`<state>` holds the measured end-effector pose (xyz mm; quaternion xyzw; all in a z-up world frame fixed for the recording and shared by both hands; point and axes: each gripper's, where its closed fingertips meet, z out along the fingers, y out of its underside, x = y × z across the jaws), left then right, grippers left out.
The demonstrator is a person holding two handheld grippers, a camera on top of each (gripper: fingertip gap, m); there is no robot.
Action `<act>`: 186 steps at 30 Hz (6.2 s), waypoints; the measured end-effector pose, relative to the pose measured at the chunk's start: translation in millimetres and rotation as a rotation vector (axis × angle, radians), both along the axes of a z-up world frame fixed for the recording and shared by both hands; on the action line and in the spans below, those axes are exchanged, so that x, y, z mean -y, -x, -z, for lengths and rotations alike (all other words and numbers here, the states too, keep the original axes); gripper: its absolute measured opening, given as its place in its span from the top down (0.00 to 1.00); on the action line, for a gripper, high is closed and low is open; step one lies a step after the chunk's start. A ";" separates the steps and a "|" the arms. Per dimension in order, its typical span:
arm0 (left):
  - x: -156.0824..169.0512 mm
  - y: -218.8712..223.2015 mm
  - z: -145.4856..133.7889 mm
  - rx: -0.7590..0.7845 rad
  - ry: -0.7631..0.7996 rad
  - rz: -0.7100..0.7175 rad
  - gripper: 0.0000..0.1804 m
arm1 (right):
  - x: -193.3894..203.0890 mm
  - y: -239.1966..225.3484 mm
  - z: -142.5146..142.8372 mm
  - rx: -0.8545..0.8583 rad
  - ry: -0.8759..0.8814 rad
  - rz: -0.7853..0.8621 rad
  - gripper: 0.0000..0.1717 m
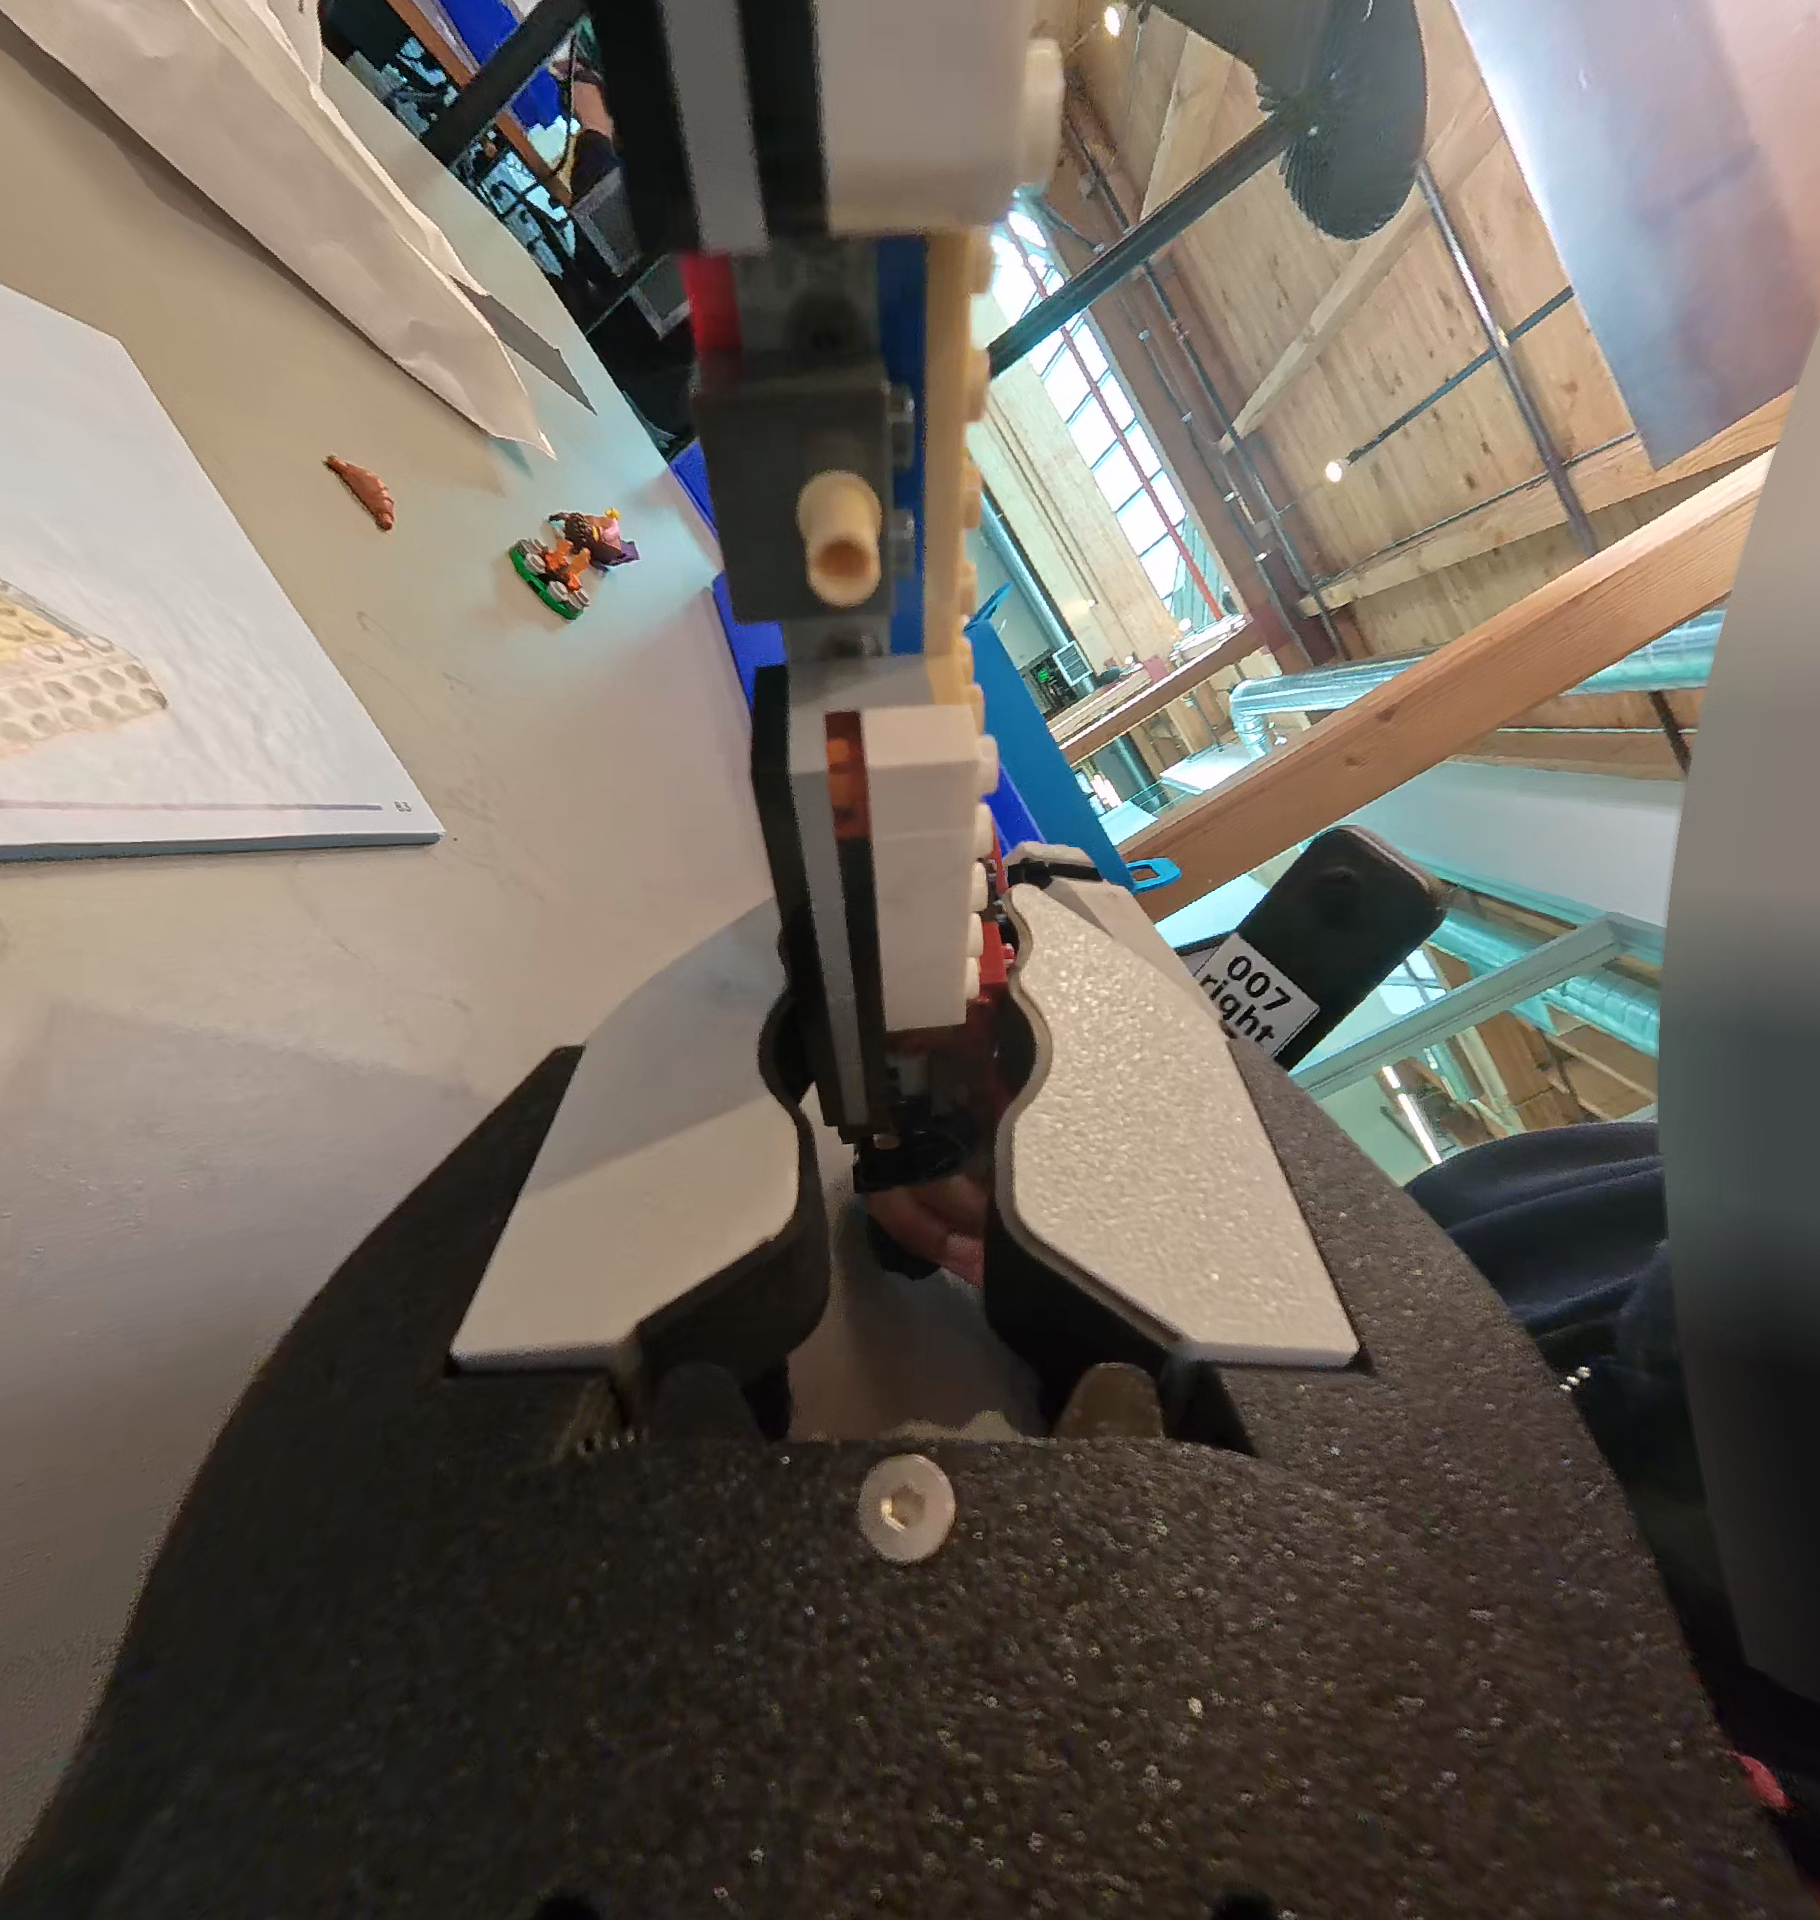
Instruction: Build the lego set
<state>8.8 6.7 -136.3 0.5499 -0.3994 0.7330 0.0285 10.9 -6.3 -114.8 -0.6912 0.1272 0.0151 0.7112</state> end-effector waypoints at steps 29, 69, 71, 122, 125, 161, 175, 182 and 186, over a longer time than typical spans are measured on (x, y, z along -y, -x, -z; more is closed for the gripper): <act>1.7 2.5 -8.3 0.046 0.063 0.006 0.82 | 1.2 2.5 -8.1 0.045 -0.042 0.024 0.97; -0.8 1.9 -10.8 0.095 -0.022 -0.028 0.82 | -0.7 3.2 -0.9 -0.395 -0.090 -0.158 0.92; -0.4 1.5 -10.1 0.091 -0.030 -0.028 0.82 | -0.4 2.9 -0.8 -0.401 -0.092 -0.159 0.92; 7.5 11.4 -27.3 0.245 -0.015 0.009 0.82 | 7.7 11.5 -14.3 -0.388 -0.119 -0.203 0.86; 7.2 11.4 -28.5 0.255 -0.007 0.013 0.82 | 7.9 12.1 -12.8 -0.395 -0.109 -0.214 0.85; 9.1 6.7 -22.4 0.187 -0.099 -0.030 0.82 | 8.4 4.8 -5.1 -0.743 -0.135 -0.327 0.86; 5.4 2.4 -17.0 0.110 -0.051 -0.065 0.82 | 5.2 -0.6 0.2 -0.791 -0.159 -0.283 0.85; 3.9 1.5 -14.7 0.084 -0.018 -0.071 0.82 | 5.7 -5.0 -0.2 -0.813 -0.193 -0.272 0.87; 3.1 1.4 -14.5 0.084 -0.017 -0.071 0.82 | 4.5 -3.0 -1.5 -0.772 -0.180 -0.264 0.87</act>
